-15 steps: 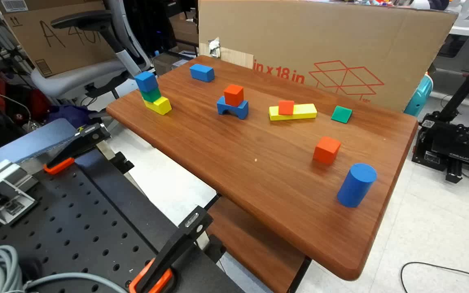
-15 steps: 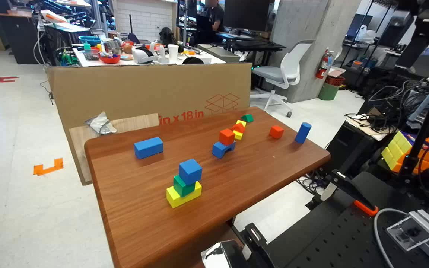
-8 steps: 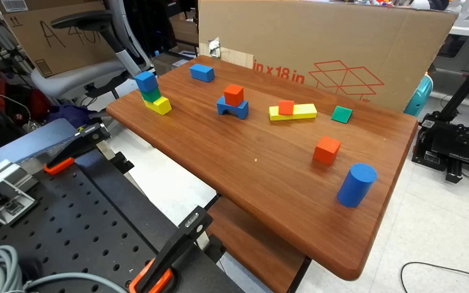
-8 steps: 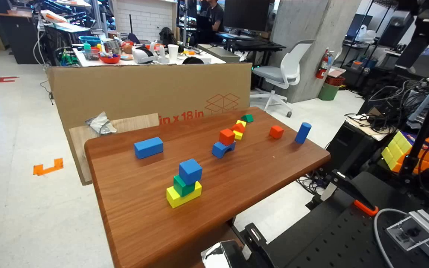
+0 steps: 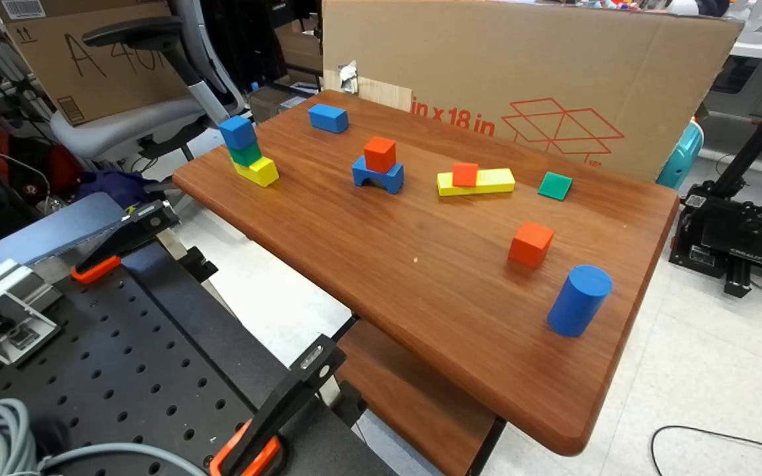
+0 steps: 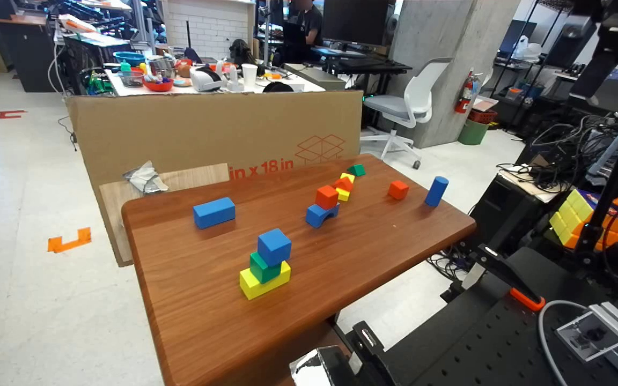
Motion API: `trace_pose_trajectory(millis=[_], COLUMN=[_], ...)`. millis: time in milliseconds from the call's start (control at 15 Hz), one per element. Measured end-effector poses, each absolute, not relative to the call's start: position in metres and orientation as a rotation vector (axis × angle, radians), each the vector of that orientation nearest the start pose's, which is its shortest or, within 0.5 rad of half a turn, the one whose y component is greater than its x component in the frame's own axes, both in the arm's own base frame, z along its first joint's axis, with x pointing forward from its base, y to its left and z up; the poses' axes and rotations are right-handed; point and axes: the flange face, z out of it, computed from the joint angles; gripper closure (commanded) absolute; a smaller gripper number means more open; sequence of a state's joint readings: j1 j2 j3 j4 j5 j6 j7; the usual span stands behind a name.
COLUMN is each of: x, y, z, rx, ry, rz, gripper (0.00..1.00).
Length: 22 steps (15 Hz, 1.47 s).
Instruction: Stack two orange blocks
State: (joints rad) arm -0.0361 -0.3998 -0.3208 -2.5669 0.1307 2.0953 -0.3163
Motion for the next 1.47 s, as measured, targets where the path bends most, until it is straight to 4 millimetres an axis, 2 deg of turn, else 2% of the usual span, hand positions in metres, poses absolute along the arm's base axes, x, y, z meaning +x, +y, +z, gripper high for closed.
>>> trace_pose_trajectory(millis=[533,733,867,1133,1467], x=[0.377,0.388,0.405,0.452,0.517], y=[-0.128,-0.120,-0.112,-0.098,-0.095], z=[0.389,0.389,0.387,0.372,0.328], rx=[-2.892,-2.912,-2.940,-3.005,-3.068], ry=[0.113,0.111,0.107,0.053,-0.009], rz=[0.026,0.035,0.027,-0.020,-0.069], gripper=[0.00,0.00,0.00,0.00,0.00])
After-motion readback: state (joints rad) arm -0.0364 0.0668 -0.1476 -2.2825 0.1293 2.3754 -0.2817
